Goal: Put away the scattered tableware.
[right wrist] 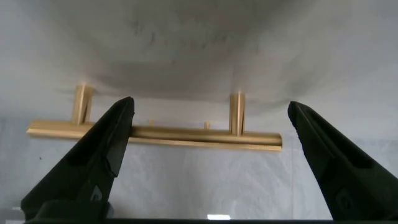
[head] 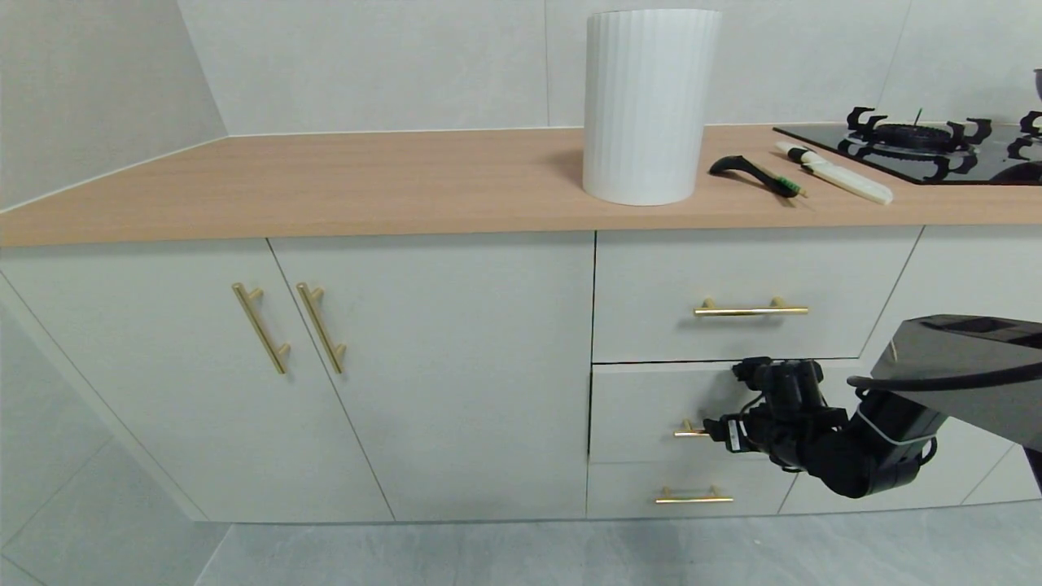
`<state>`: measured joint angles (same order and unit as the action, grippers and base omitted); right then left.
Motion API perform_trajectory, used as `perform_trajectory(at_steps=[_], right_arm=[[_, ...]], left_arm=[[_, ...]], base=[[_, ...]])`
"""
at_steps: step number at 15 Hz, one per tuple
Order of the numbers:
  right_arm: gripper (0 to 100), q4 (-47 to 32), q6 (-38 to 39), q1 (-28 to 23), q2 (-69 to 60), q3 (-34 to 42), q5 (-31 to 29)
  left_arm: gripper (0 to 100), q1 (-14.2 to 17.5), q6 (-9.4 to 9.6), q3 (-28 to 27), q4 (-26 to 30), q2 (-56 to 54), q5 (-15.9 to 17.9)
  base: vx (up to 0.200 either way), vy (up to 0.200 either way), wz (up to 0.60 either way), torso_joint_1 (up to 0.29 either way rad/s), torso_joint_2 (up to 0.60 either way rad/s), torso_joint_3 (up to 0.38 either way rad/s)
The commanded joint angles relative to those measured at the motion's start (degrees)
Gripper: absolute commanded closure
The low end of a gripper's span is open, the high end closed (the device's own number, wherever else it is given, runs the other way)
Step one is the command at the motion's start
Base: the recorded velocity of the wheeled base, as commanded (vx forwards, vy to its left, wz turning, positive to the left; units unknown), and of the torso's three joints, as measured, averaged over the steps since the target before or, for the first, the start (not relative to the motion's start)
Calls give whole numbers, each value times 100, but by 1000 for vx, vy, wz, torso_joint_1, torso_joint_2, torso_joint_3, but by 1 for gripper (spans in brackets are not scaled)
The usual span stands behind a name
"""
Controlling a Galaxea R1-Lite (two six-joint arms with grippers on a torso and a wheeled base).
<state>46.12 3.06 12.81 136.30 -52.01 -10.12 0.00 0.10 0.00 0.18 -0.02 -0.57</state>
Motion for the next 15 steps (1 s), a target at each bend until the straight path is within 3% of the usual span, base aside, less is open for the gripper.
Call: perform_trajectory(at_steps=[1,5,11,15], right_arm=[[0,-68,-25,2,-42,15,1],[0,-481,-130,2,-447,191,45],[0,-2432,-271,134,-2301,463,309],[0,-2933,-236,362,-3294,437,361]], left_arm=[[0,9,-1,0,-1,2,-4],[0,0,-1,0,-1,2,-4],[0,0,-1,0,-1,2,-4],[0,0,-1,0,-1,2,-4]], base=[[0,0,0,0,0,0],[0,0,0,0,0,0],[0,0,0,0,0,0],[0,0,0,0,0,0]])
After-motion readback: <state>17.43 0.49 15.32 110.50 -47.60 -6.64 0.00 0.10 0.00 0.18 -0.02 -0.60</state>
